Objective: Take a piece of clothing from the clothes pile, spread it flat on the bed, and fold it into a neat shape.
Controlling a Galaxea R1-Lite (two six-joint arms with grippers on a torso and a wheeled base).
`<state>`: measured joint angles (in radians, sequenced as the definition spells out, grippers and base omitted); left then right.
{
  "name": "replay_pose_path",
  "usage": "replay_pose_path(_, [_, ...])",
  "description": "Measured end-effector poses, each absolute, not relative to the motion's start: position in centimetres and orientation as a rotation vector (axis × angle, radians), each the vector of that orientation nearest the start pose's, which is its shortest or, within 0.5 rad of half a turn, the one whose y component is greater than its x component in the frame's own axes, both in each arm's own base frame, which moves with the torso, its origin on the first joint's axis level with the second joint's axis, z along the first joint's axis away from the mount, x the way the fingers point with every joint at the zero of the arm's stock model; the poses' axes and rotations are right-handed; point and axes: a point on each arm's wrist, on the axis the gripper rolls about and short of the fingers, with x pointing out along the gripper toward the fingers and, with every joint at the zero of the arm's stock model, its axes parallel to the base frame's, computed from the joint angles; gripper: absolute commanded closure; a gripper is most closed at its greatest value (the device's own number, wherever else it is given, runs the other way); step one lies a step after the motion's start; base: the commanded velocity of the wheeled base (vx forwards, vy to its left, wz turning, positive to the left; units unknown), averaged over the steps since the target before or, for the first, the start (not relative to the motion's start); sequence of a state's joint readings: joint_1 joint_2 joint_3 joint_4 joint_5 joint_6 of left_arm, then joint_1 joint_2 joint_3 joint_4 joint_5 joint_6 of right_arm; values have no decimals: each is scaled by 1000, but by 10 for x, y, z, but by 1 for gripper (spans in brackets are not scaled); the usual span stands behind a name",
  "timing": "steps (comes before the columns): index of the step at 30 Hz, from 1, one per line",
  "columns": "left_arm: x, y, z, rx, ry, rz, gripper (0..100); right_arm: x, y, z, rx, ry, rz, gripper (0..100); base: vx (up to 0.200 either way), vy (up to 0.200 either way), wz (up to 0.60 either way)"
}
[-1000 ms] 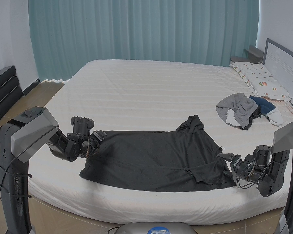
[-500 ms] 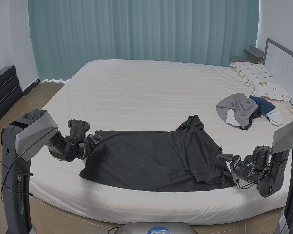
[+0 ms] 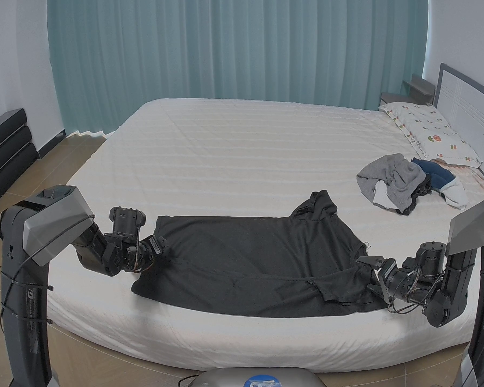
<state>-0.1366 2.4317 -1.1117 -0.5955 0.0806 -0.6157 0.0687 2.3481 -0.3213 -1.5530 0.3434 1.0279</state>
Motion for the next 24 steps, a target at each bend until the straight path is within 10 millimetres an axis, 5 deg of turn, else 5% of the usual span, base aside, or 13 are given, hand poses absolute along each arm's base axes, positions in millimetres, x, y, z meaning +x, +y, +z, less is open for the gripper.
replay_pose_path(12, [409, -59, -4, -559, 730, 11, 0, 290, 28, -23, 1057, 643, 125, 0, 0, 0, 0])
replay_pose_path(24, [400, -46, -14, -509, 789, -41, 0, 290, 28, -23, 1057, 645, 127, 0, 0, 0, 0])
